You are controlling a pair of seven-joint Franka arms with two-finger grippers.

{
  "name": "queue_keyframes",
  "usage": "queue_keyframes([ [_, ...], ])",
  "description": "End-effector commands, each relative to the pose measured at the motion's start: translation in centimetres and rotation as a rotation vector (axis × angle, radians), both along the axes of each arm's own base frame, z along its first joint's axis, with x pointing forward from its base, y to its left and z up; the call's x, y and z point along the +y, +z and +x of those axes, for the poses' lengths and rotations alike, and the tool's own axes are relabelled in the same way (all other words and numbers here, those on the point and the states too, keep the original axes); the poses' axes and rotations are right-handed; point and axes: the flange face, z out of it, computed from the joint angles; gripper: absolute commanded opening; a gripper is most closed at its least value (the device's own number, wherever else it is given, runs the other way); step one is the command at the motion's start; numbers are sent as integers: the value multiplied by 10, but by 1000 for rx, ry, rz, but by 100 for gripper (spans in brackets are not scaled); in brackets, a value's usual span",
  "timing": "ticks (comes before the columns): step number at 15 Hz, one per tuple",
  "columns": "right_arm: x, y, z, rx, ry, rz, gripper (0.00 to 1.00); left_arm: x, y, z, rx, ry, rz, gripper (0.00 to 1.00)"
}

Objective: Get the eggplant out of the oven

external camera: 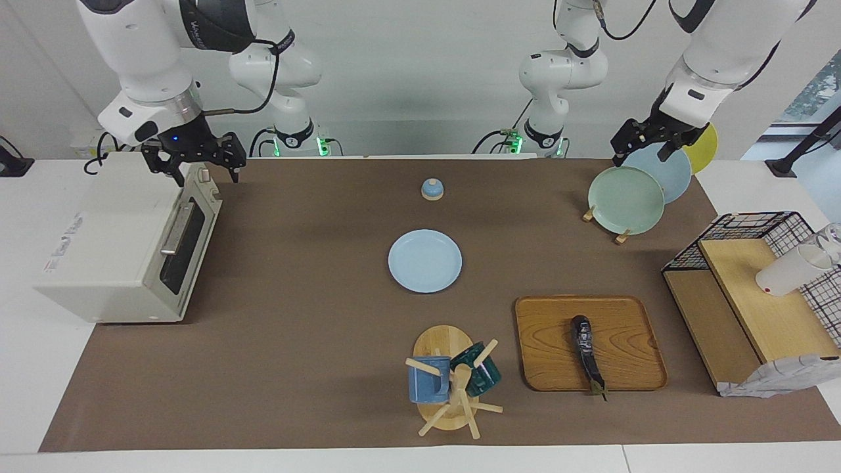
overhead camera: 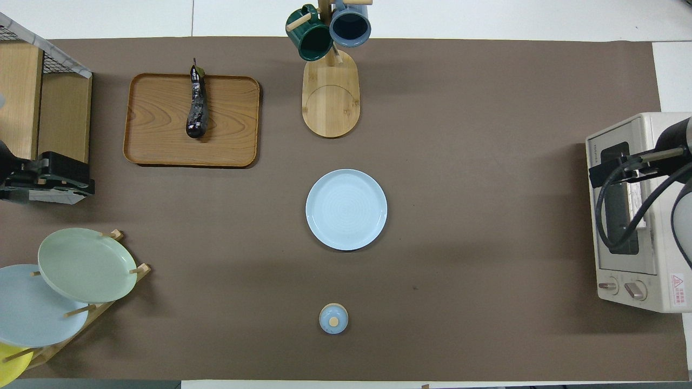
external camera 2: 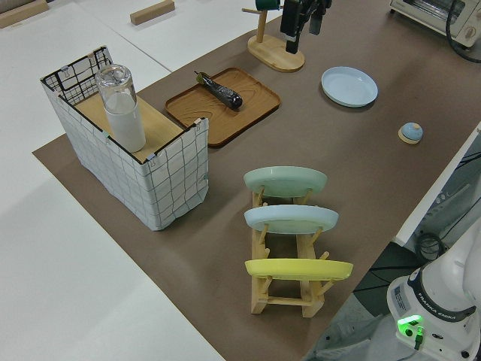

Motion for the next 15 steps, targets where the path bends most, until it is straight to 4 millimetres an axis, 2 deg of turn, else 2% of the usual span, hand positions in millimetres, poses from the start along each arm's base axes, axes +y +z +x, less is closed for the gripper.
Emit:
queue_keyframes([
  [1,-1,3,-5,-1,-14,26,100,5,2,7,-6,33,-14,100],
  [4,-2,2,-5,-2,-12,28,100,11,-2,3,15,42,-10,100],
  [12,6,3,-5,-5,-7,26,100,10,-8,3,7,29,-16,100],
  [15,7,3,-5,-4,-6,26,100,10,-19,4,9,29,-16,100],
])
